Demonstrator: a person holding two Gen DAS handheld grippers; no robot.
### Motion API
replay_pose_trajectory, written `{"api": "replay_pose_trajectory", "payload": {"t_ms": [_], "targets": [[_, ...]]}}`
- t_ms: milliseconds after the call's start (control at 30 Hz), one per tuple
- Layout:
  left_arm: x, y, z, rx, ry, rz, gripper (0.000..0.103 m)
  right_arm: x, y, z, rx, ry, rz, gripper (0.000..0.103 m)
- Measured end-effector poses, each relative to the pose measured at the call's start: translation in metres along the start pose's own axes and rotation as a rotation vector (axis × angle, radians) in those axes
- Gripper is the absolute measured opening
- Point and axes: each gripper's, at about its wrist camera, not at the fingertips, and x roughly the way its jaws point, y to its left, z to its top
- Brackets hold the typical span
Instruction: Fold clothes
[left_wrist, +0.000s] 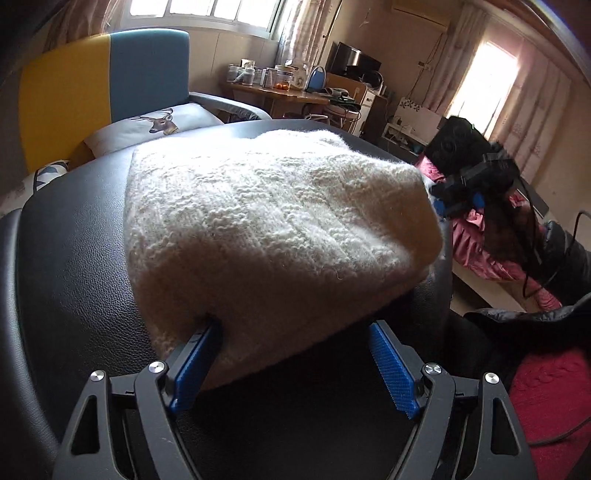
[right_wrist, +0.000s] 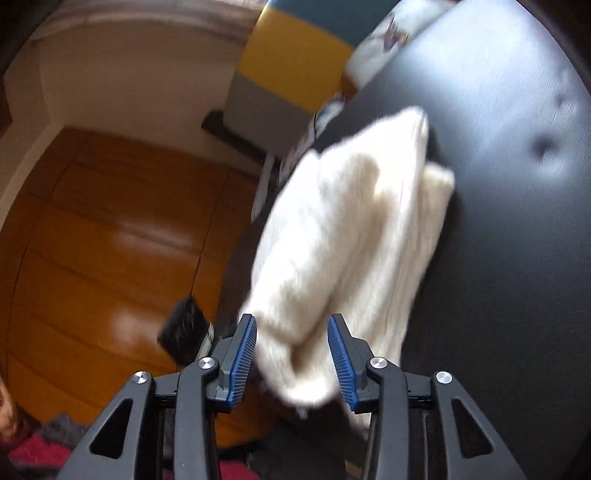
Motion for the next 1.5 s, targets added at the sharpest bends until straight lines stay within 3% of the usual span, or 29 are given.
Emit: {"api": "replay_pose_trajectory", "payload": {"t_ms": [167, 233, 267, 400, 533, 567, 667, 733, 833, 933, 1000, 1067, 1133, 1200, 1333, 1500], "targets": [[0.001, -0.005, -0.001, 0.017, 0.005, 0.015, 0.083, 0.037, -0.015, 0.022, 0.154, -0.072, -0.134, 0.044], [0.001, -0.005, -0.002, 0.016, 0.002, 0.016, 0.083, 0.052, -0.017, 0.025, 0.161, -0.084, -0.159, 0.044], [0.0, -0.005, -0.003, 0.013, 0.001, 0.016, 0.083, 0.06, -0.009, 0.025, 0.091, -0.078, -0.191, 0.043], [-0.001, -0.007, -0.004, 0.022, 0.004, 0.019, 0.085, 0.076, 0.04, 0.031, -0.197, -0.038, -0.378, 0.014], [-0.001, -0.012, -0.005, 0.063, 0.038, 0.01, 0.085, 0.063, 0.117, 0.037, -0.578, -0.087, -0.638, 0.012], [-0.001, -0.013, -0.005, 0.074, 0.049, 0.0, 0.085, 0.064, 0.121, 0.041, -0.656, -0.078, -0.742, 0.012], [-0.001, -0.018, -0.004, 0.105, 0.084, -0.04, 0.085, 0.096, 0.078, 0.054, -0.647, 0.091, -0.966, 0.008], [-0.001, -0.024, -0.005, 0.137, 0.109, -0.042, 0.085, 0.094, 0.028, 0.051, -0.583, 0.141, -1.029, 0.004], [-0.005, -0.029, -0.005, 0.144, 0.141, -0.066, 0.085, 0.057, 0.004, 0.047, -0.423, 0.038, -0.898, 0.004], [-0.016, -0.025, -0.003, 0.075, 0.163, -0.177, 0.085, 0.03, -0.006, 0.043, -0.346, 0.007, -0.797, 0.007], [-0.027, -0.017, 0.002, 0.004, 0.142, -0.244, 0.079, 0.004, -0.003, 0.037, -0.276, -0.048, -0.613, 0.008], [-0.041, -0.008, 0.008, -0.069, 0.098, -0.302, 0.079, -0.021, 0.003, 0.029, -0.222, -0.084, -0.427, 0.023], [-0.052, 0.003, 0.019, -0.132, 0.026, -0.347, 0.079, -0.032, 0.011, 0.018, -0.191, -0.052, -0.265, 0.027], [-0.046, 0.017, 0.032, -0.186, -0.007, -0.337, 0.08, -0.034, 0.023, 0.006, -0.181, 0.011, -0.14, 0.035], [-0.034, 0.045, 0.058, -0.295, -0.074, -0.316, 0.08, -0.008, 0.06, -0.019, -0.274, 0.13, -0.119, 0.05], [-0.019, 0.081, 0.091, -0.43, -0.158, -0.289, 0.08, 0.047, 0.065, -0.026, -0.266, 0.226, -0.037, 0.054]]}}
